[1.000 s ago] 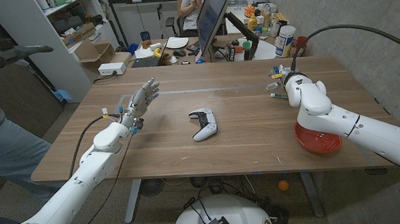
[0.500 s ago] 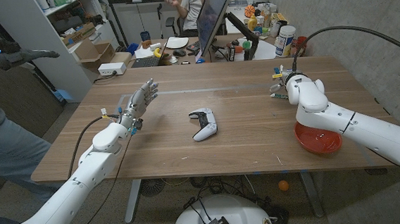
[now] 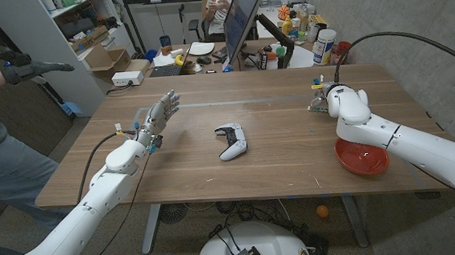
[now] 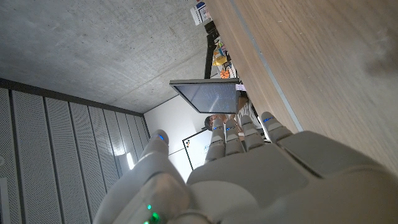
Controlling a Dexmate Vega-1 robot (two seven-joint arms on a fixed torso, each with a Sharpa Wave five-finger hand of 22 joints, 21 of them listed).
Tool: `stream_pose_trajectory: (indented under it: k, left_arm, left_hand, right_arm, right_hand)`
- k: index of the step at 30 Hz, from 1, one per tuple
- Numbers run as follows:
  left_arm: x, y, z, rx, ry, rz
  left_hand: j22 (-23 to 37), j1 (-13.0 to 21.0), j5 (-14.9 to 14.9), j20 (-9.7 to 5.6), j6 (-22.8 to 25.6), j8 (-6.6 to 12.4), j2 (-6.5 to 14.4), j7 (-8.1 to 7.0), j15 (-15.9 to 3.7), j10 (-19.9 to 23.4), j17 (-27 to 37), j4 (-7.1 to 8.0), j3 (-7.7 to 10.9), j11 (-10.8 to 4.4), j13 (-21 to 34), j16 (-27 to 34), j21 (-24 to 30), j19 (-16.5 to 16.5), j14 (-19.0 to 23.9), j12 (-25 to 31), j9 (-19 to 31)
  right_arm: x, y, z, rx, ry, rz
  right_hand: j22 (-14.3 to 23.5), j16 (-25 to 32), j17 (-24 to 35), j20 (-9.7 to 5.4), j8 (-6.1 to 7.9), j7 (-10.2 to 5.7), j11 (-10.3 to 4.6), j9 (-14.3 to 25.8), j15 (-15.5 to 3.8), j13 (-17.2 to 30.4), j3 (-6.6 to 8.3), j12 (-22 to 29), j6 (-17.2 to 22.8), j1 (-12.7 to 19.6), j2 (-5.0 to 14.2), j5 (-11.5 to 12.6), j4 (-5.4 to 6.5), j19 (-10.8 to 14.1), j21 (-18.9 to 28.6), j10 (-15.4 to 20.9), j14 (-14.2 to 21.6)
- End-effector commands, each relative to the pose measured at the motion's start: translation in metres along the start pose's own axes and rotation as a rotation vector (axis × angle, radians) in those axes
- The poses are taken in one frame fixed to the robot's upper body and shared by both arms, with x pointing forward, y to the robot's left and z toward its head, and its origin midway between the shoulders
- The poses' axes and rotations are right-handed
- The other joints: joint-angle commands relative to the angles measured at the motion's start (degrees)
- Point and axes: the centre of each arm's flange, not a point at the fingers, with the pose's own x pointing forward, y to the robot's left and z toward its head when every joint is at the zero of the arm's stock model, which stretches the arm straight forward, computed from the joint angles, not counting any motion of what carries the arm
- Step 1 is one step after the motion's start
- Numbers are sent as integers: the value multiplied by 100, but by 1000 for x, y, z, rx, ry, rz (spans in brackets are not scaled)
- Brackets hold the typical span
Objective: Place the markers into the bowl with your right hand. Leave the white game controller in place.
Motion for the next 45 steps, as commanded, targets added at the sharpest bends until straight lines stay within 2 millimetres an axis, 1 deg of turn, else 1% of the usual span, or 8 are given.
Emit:
stream_pose_trajectory:
  k: [1,6,8,10,13,29,36,45]
  left_arm:
    - [-1,0,0,6,10,13]
    - [-1,0,1,10,12,16]
    - [-1,-1,1,11,13,15]
    - [-1,-1,1,13,14,13]
    - [-1,-2,1,14,18,12]
    - [1,-3,0,17,25,8]
    - [1,-3,-2,14,27,11]
    - [2,-5,-3,12,29,10]
  left_hand:
    - [16,-10,22,47,45,-4,8,0,-9,47,8,-26,21,10,13,42,28,9,26,15,22]
    - [16,-11,22,46,40,-6,7,-3,-15,42,8,-27,21,15,14,43,28,8,28,13,22]
    - [16,-12,22,50,34,-8,7,-4,-13,34,8,-28,22,6,14,42,28,7,28,9,22]
    - [16,-12,22,46,35,-7,7,-3,-12,21,8,-28,22,10,14,40,28,8,24,3,22]
    - [16,-13,22,46,34,-8,6,-5,-12,13,8,-29,21,-15,15,38,28,7,20,-1,23]
    - [16,-16,22,48,42,-5,5,2,-14,18,8,-32,22,1,16,38,28,3,22,-1,23]
    - [16,-18,22,48,39,-6,5,3,-13,28,8,-33,22,0,17,38,28,1,23,2,23]
    - [17,-20,22,49,43,-5,5,5,-9,20,8,-35,22,4,17,38,28,2,25,-3,23]
  right_arm:
    - [10,13,-3,16,17,-8]
    - [13,19,-4,29,19,-14]
    - [14,21,-6,33,15,-21]
    - [15,24,-8,44,19,-23]
    - [18,26,-12,52,25,-9]
    - [27,31,-20,51,54,19]
    - [28,36,-20,53,58,50]
    - [30,40,-21,54,60,55]
  right_hand:
    - [11,7,15,20,10,-13,2,10,-10,10,37,-4,2,21,4,31,2,14,6,12,23]
    - [12,12,16,22,31,9,-14,10,-11,11,39,8,83,19,-2,32,4,14,8,59,53]
    - [14,52,21,0,88,-13,-33,11,-45,14,42,45,301,-4,14,31,26,88,38,201,181]
    - [15,77,20,-6,108,4,-58,11,-71,15,43,66,391,-10,11,29,29,136,54,282,267]
    - [16,103,16,-13,140,-44,-112,11,-131,16,52,89,558,1,5,30,23,241,82,404,389]
    - [17,105,21,10,78,-78,-142,12,-191,19,76,65,492,10,33,37,30,311,90,411,444]
    - [19,122,22,10,96,-95,-175,15,-227,21,109,58,587,61,90,38,21,358,96,432,512]
    - [25,182,32,-31,132,-127,-226,20,-292,27,124,81,784,88,170,13,35,543,142,564,698]
